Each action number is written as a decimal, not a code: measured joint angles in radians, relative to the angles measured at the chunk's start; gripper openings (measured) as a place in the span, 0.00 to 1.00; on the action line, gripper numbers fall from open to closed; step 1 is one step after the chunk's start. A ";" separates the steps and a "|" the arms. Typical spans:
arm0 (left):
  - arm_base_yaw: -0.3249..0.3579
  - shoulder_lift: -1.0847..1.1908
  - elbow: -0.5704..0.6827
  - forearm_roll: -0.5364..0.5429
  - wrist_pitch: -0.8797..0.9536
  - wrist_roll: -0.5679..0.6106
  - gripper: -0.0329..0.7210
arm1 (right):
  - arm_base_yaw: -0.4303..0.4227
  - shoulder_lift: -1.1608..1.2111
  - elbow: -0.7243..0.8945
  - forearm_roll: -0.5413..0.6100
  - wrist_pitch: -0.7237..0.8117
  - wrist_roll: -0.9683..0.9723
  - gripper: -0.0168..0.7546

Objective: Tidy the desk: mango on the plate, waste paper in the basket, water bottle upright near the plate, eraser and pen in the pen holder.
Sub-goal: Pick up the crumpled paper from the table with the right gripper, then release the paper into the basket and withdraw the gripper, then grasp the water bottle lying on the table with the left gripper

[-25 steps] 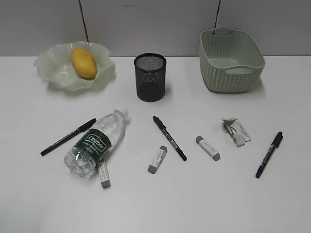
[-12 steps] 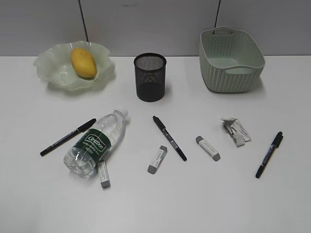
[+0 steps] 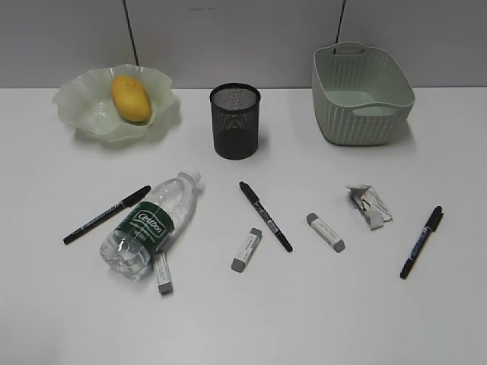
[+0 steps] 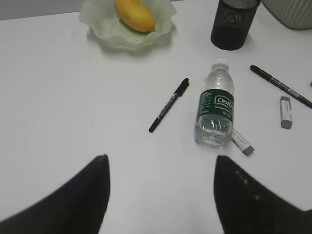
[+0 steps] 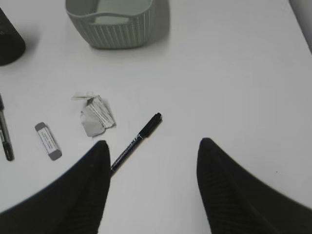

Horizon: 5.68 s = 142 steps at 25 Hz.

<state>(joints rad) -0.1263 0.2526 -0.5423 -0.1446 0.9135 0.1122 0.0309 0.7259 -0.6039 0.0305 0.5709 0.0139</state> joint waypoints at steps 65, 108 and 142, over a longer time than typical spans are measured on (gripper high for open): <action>0.000 0.000 -0.003 -0.001 0.135 0.000 0.72 | 0.274 1.315 -0.783 -0.040 0.278 -0.048 0.17; 0.000 0.000 -0.003 -0.001 0.131 0.000 0.72 | 0.176 1.525 -1.472 -0.105 0.391 -0.020 0.77; 0.000 0.000 -0.003 -0.001 0.128 0.000 0.72 | 0.176 0.301 -0.535 -0.031 0.569 -0.014 0.77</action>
<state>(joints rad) -0.1263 0.2526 -0.5451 -0.1452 1.0418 0.1122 0.2072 1.0268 -1.1389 0.0000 1.1396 0.0000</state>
